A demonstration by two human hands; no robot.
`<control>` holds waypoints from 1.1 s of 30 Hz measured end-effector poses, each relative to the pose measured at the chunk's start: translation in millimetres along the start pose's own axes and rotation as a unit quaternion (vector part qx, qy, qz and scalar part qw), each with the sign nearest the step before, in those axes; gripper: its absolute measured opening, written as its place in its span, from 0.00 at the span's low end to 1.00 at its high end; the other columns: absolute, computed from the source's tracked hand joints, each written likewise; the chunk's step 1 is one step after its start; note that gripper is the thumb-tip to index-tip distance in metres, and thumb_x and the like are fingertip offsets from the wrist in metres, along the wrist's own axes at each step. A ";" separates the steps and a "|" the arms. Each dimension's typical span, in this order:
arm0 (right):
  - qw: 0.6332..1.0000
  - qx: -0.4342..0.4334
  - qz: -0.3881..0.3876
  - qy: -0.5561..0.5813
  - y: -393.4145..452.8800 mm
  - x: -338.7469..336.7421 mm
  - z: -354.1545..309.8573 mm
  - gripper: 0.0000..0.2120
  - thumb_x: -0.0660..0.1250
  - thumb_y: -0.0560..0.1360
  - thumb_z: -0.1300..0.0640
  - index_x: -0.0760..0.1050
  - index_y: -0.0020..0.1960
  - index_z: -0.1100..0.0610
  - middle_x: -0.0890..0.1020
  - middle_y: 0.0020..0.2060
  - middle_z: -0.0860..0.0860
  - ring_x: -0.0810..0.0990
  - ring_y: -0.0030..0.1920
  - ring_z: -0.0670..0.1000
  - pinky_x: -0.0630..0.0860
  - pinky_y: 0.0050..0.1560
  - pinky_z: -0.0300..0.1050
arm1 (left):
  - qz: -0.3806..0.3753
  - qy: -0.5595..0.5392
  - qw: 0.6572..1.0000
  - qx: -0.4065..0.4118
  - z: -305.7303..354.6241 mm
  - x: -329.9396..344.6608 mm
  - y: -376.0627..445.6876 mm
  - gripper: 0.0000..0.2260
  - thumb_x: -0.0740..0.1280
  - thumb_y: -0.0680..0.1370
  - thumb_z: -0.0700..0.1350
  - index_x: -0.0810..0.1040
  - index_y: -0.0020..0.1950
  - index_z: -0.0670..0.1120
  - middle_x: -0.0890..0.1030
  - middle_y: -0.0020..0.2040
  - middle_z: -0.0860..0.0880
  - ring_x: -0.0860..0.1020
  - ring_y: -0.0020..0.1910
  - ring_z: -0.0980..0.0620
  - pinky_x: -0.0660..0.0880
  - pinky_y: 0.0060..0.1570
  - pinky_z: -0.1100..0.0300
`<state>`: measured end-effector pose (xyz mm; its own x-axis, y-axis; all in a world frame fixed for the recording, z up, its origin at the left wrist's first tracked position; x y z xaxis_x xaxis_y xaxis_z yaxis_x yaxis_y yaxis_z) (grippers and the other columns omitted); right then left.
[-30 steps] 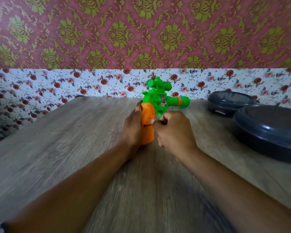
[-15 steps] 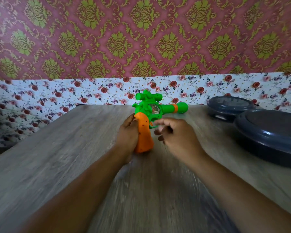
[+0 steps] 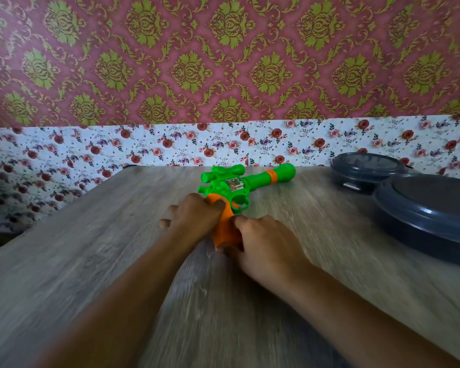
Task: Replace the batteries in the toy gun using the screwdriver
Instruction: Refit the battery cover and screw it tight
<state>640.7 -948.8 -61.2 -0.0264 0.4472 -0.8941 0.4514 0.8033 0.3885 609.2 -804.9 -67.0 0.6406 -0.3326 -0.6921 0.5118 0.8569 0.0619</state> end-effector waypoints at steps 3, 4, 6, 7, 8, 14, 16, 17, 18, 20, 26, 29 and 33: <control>1.000 -0.012 0.002 -0.013 -0.5 -0.5 -1.2 0.18 0.62 0.74 0.41 0.72 0.55 0.54 0.79 0.51 0.57 0.76 0.54 0.60 0.70 0.46 0.48 | -0.003 0.028 1.000 -0.007 -0.7 0.2 1.7 0.22 0.60 0.72 0.61 0.78 0.49 0.43 0.77 0.53 0.39 0.66 0.62 0.39 0.60 0.64 0.42; 1.000 -0.013 -0.002 -0.016 -0.3 -0.9 -0.6 0.18 0.62 0.74 0.41 0.71 0.55 0.54 0.79 0.51 0.57 0.76 0.54 0.60 0.70 0.46 0.48 | -0.004 0.021 1.000 -0.008 -1.8 0.4 2.5 0.23 0.60 0.69 0.63 0.77 0.46 0.44 0.77 0.53 0.38 0.67 0.61 0.38 0.61 0.64 0.42; 1.000 -0.013 -0.007 -0.017 0.8 -1.1 2.3 0.17 0.63 0.74 0.42 0.71 0.55 0.54 0.79 0.51 0.57 0.76 0.54 0.60 0.69 0.45 0.47 | -0.002 0.011 1.000 -0.009 -3.0 0.4 3.2 0.22 0.59 0.66 0.64 0.76 0.42 0.45 0.78 0.52 0.37 0.70 0.59 0.38 0.64 0.63 0.42; 1.000 -0.012 -0.010 -0.016 1.7 -1.0 3.9 0.17 0.64 0.74 0.43 0.70 0.55 0.54 0.79 0.51 0.56 0.76 0.54 0.59 0.69 0.44 0.47 | -0.005 0.012 1.000 -0.013 -3.7 0.6 3.7 0.22 0.58 0.67 0.63 0.76 0.42 0.45 0.78 0.51 0.37 0.70 0.59 0.38 0.64 0.63 0.42; 1.000 -0.012 -0.016 -0.015 2.5 -0.9 5.1 0.17 0.65 0.74 0.44 0.70 0.55 0.54 0.79 0.51 0.56 0.76 0.54 0.59 0.69 0.44 0.47 | -0.005 0.015 1.000 -0.018 -5.3 1.1 3.6 0.23 0.58 0.67 0.63 0.77 0.44 0.45 0.78 0.52 0.38 0.70 0.59 0.38 0.64 0.63 0.42; 0.998 -0.005 -0.068 0.000 7.8 -3.0 16.6 0.21 0.60 0.77 0.57 0.62 0.69 0.56 0.77 0.55 0.59 0.76 0.57 0.61 0.71 0.49 0.48 | -0.021 0.030 0.998 -0.047 -12.8 2.7 8.7 0.29 0.57 0.68 0.63 0.77 0.55 0.42 0.75 0.58 0.38 0.67 0.62 0.37 0.61 0.65 0.42; 0.997 0.000 -0.075 0.000 10.3 -6.1 24.9 0.22 0.57 0.77 0.60 0.60 0.70 0.56 0.77 0.56 0.61 0.75 0.57 0.62 0.71 0.48 0.48 | -0.021 0.052 0.997 -0.049 -10.0 0.3 6.6 0.28 0.57 0.72 0.62 0.74 0.60 0.42 0.71 0.64 0.38 0.63 0.66 0.38 0.58 0.67 0.42; 0.997 0.006 -0.072 0.000 12.0 -7.9 29.5 0.22 0.56 0.77 0.61 0.59 0.71 0.56 0.77 0.57 0.61 0.75 0.58 0.62 0.72 0.50 0.50 | -0.016 0.066 0.997 -0.039 -6.0 -0.7 2.7 0.26 0.57 0.74 0.60 0.72 0.63 0.42 0.67 0.66 0.39 0.60 0.68 0.38 0.56 0.67 0.42; 0.998 0.012 -0.065 0.000 13.4 -10.3 34.4 0.22 0.56 0.77 0.61 0.59 0.71 0.56 0.78 0.57 0.61 0.76 0.58 0.62 0.74 0.52 0.51 | -0.003 0.074 0.997 -0.019 -1.2 0.0 -2.8 0.24 0.58 0.76 0.58 0.71 0.64 0.43 0.63 0.68 0.40 0.57 0.69 0.39 0.55 0.66 0.43; 0.999 0.027 -0.038 -0.014 15.7 -15.4 44.6 0.21 0.56 0.78 0.59 0.60 0.70 0.55 0.79 0.57 0.59 0.77 0.57 0.61 0.75 0.52 0.54 | 0.043 0.072 0.995 0.061 9.7 3.7 -13.3 0.22 0.60 0.77 0.55 0.67 0.67 0.45 0.58 0.69 0.44 0.55 0.70 0.41 0.55 0.67 0.44; 0.996 0.068 0.047 -0.034 16.8 -24.9 72.9 0.17 0.55 0.79 0.58 0.64 0.67 0.51 0.80 0.56 0.55 0.79 0.54 0.58 0.76 0.49 0.52 | 0.110 0.057 0.894 0.431 27.8 38.5 -55.0 0.23 0.61 0.71 0.52 0.71 0.63 0.44 0.63 0.66 0.43 0.63 0.66 0.42 0.66 0.68 0.47; 0.995 0.096 0.002 -0.038 16.4 -18.9 86.0 0.20 0.58 0.77 0.61 0.63 0.68 0.53 0.76 0.60 0.55 0.74 0.60 0.57 0.74 0.55 0.52 | -0.062 0.073 0.879 0.467 31.0 53.5 -73.6 0.29 0.54 0.73 0.54 0.62 0.72 0.43 0.60 0.72 0.43 0.59 0.71 0.45 0.58 0.73 0.54; 0.989 0.141 -0.045 -0.030 14.6 -4.4 103.3 0.22 0.56 0.77 0.61 0.62 0.70 0.51 0.74 0.63 0.55 0.72 0.64 0.56 0.71 0.60 0.52 | -0.141 0.188 0.881 0.411 23.4 61.9 -75.7 0.33 0.50 0.75 0.62 0.56 0.75 0.46 0.56 0.75 0.44 0.57 0.73 0.46 0.57 0.71 0.55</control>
<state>739.5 -979.7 -74.6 -0.0277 0.3478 -0.9371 0.6801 0.6936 0.2374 623.5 -899.6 -97.8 0.2647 -0.1998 -0.9434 0.9611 0.1342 0.2413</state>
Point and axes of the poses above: each hand's wrist, its own y-axis towards the middle knuckle, its own x-axis out of the palm, z = x × y, the point moved 1 cm from there along y, towards the middle knuckle
